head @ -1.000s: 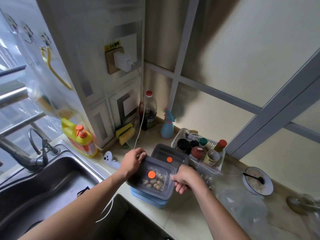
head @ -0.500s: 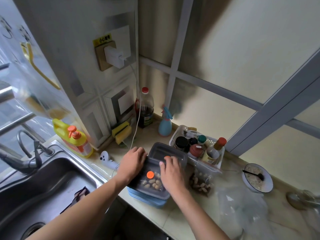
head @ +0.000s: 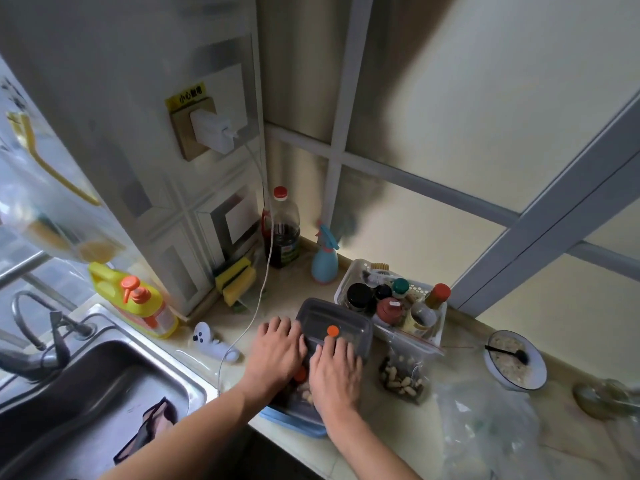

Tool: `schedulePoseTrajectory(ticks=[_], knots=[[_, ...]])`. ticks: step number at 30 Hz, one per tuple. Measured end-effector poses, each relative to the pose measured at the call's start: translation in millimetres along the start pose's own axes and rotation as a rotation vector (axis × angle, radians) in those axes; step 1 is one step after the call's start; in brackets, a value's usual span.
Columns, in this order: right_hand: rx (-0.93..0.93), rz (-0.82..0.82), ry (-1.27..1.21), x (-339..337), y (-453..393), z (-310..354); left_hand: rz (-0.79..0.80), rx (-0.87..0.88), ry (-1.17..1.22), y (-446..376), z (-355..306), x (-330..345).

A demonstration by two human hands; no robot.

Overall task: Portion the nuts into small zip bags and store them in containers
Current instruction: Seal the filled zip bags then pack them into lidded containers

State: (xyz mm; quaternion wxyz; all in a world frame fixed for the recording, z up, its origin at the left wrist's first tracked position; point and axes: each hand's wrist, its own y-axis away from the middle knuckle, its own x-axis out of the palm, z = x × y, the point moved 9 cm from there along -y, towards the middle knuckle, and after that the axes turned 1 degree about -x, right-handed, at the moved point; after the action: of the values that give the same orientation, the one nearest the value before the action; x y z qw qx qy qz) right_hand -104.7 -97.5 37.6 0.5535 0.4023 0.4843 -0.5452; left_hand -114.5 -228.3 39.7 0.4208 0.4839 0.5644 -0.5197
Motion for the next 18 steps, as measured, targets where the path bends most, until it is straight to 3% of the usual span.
schedulePoseTrajectory(ticks=[4,8,11,13,18], knots=[[0.007,0.044,-0.138,6,-4,0,-0.001,-0.157,0.011,4,-2,-2],[-0.054,-0.043,-0.345,10,-16,-11,0.034,-0.169,0.016,3,-4,0],[0.271,-0.089,-0.605,15,-29,-56,0.051,-0.168,0.01,3,-4,1],[0.473,-0.122,-0.574,19,-42,-88,0.044,-0.162,0.015,4,-5,-2],[0.813,0.298,-0.46,72,-51,-132,0.083,-0.178,0.02,3,-4,-3]])
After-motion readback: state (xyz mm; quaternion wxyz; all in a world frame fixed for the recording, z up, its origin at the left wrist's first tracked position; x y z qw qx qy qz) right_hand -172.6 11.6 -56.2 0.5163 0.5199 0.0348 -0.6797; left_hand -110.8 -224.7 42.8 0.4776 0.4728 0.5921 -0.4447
